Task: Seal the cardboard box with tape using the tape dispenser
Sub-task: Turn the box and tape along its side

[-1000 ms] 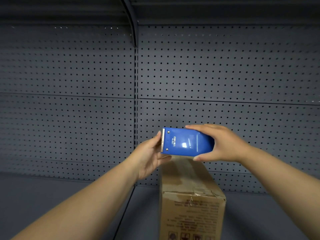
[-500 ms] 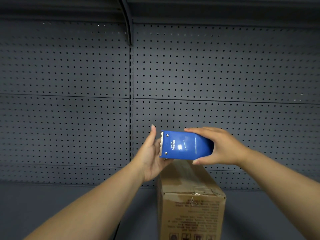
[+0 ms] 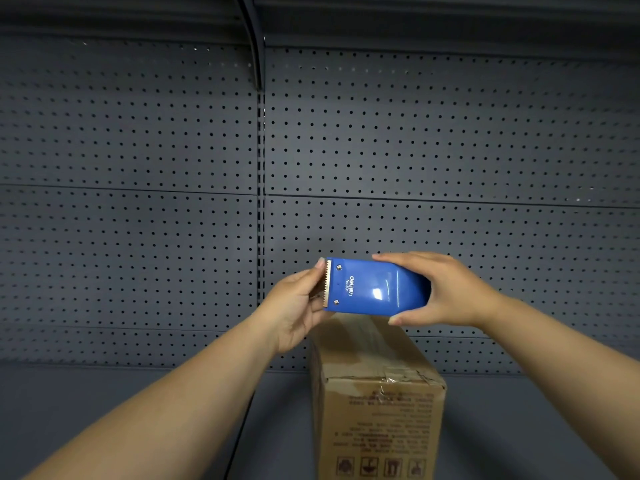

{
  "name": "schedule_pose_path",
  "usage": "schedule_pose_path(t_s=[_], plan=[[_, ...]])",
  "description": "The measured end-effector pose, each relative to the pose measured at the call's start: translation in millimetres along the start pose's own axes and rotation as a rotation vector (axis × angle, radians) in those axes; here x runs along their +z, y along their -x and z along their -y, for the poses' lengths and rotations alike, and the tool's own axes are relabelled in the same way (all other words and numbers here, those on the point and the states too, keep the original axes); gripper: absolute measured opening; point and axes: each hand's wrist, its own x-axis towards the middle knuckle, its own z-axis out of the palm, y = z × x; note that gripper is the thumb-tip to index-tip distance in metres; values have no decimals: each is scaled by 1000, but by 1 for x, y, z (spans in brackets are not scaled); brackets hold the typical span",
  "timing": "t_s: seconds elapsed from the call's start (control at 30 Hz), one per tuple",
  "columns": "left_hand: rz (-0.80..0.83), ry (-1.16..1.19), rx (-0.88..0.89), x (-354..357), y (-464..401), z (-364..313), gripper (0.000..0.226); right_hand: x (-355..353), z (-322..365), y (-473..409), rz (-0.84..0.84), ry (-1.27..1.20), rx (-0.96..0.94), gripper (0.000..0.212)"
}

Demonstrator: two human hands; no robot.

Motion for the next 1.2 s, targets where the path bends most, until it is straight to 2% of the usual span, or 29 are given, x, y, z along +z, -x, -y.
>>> schedule_pose_path(t_s=[0.3, 0.47, 0.57, 0.67, 0.73, 0.83, 1.03, 1.2], plan=[[-81, -109, -8, -7, 2, -5, 25, -2, -1, 3, 17, 43, 9, 86], [-81, -37, -10, -8, 0, -10, 18, -1, -2, 4, 26, 49, 15, 86], [-65, -12, -9, -6, 2, -13, 21, -2, -4, 3, 23, 50, 23, 85], [-64, 26, -32, -6, 4, -14, 35, -3, -6, 3, 25, 50, 29, 85], [-54, 25, -27, -6, 4, -14, 30, -3, -8, 2, 28, 45, 31, 85], [-63, -87, 22, -5, 1, -10, 7, -4, -9, 3, 38, 40, 30, 85], [-226, -394, 69, 3, 1, -1, 12, -6, -12, 4, 72, 65, 17, 85], [-292, -452, 164, 10, 3, 6, 12, -12, -18, 9, 108, 131, -3, 86]])
